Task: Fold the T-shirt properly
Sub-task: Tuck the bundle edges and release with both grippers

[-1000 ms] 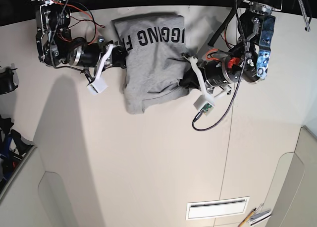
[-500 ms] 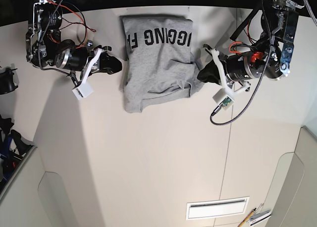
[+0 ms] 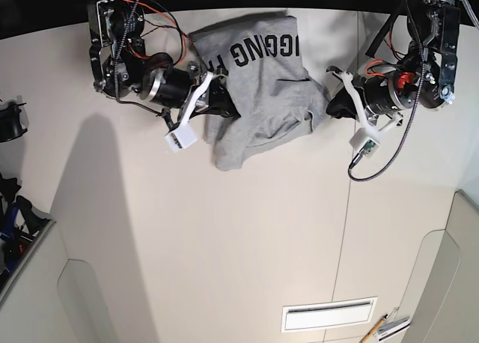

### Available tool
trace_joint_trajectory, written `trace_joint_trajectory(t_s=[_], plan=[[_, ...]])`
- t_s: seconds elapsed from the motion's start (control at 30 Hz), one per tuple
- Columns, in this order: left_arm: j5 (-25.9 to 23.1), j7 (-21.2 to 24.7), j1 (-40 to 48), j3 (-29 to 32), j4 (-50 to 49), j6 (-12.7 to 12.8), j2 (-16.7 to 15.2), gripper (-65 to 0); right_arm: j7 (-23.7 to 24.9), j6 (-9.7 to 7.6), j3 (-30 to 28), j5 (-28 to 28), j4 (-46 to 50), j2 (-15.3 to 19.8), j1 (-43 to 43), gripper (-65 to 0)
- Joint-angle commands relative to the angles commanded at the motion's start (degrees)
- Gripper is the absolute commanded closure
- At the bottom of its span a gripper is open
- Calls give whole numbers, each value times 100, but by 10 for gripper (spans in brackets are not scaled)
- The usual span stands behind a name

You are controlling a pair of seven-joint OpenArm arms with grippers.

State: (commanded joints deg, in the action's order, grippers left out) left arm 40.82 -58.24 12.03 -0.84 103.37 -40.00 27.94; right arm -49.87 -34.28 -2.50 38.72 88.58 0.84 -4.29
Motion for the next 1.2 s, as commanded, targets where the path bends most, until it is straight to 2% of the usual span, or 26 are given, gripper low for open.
trace_joint_trajectory(t_s=[0.07, 0.2, 0.3, 0.4, 0.5, 0.53, 0.63, 0.77, 0.87, 1.03, 1.2], plan=[[11, 105, -17, 2, -219, 0, 83, -2, 20, 2, -101, -236, 0, -210, -2, 0], [24, 127, -269, 2, -520, 0, 149, -2, 24, 0, -111, -258, 0, -540, 35, 0], [39, 120, -490, 0, -535, 0, 208, -2, -15, 0, -96, -282, 0, -542, 195, 0], [337, 101, -527, -52, -505, 0, 549, -2, -310, 2, -87, -275, 9, -529, 402, 0], [898, -243, -367, -372, -496, 0, 780, -2, -542, 2, -83, -271, 59, -299, 424, 0], [1191, -487, -221, -586, -448, 0, 809, -2, -566, 2, -83, -271, 59, -68, 424, 0], [1764, -774, 271, -990, -256, 0, 811, -2, -636, 2, -83, -85, 63, 365, 343, 0], [2118, -826, 1029, -1226, 138, 0, 807, -2, -739, 2, -83, 219, 68, 715, 157, 0], [2291, -826, 1412, -1224, 271, 0, 643, -2, -892, 0, -85, 428, 68, 846, 52, 0], [2308, -822, 1462, -1224, 262, 0, -35, -2, -911, -4, -101, 802, 68, 861, -133, 0], [2192, -817, 1071, -1224, 136, 0, -332, -2, -909, -24, -103, 820, 66, 636, -210, 0]])
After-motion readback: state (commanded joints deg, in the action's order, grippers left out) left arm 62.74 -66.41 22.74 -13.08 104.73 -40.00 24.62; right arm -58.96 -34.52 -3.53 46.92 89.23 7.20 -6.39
